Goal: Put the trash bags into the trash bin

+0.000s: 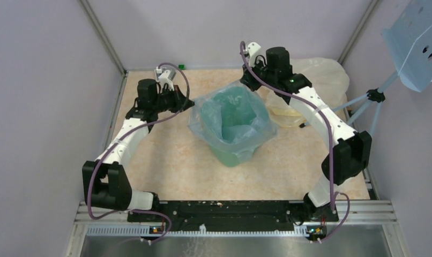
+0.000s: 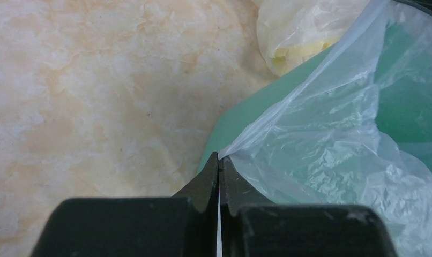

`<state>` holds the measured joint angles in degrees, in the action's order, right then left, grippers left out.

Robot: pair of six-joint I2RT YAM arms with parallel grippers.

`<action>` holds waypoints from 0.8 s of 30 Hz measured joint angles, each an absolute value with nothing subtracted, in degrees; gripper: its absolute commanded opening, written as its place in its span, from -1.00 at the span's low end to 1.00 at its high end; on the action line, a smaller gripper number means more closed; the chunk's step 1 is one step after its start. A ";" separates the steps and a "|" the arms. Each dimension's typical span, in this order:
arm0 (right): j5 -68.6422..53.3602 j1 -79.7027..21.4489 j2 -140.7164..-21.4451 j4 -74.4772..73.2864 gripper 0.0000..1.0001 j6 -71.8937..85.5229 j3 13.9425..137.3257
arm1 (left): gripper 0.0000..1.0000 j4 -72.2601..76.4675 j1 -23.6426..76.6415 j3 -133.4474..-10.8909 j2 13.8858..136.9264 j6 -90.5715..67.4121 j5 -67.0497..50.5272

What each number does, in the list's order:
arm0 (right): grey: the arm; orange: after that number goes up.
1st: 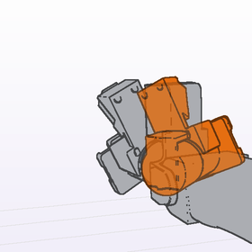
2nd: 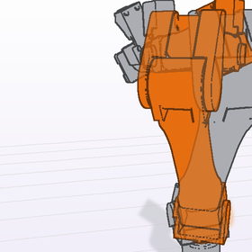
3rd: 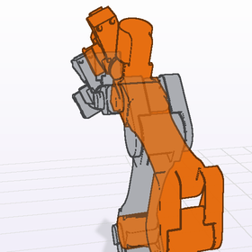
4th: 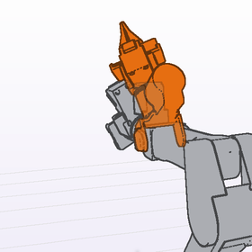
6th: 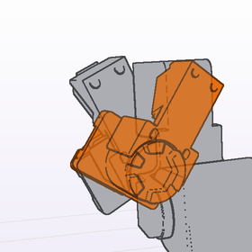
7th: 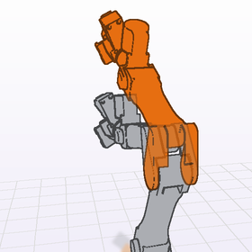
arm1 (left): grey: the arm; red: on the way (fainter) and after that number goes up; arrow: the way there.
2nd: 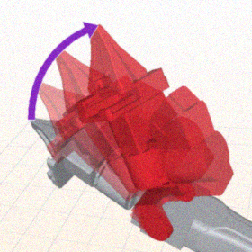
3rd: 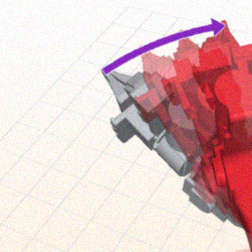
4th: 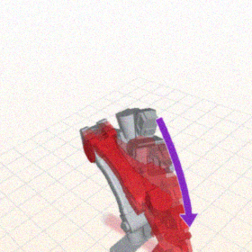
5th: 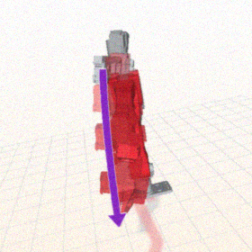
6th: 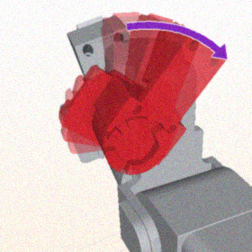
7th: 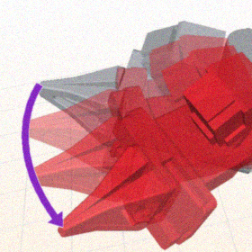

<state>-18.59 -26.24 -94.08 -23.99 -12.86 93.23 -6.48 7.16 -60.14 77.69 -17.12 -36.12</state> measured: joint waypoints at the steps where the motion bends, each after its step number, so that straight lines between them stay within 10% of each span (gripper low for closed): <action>1: -18.09 -26.20 -94.74 -23.75 -0.89 -12.34 93.60 | -1.00 -6.52 7.16 -60.34 78.48 -17.45 -36.14; 16: -24.86 -18.44 -91.72 -18.11 0.04 3.51 86.02 | -1.00 -10.70 7.16 -60.97 85.41 -18.83 -38.94; 24: -25.23 -12.91 -76.42 -10.44 0.06 13.17 70.11 | -1.00 -11.22 7.16 -60.97 85.41 -19.38 -39.20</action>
<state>-25.23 -12.91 -76.42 -10.44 13.17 70.11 -11.22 7.16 -60.97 85.41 -19.38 -39.20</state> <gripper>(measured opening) 0.543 0.004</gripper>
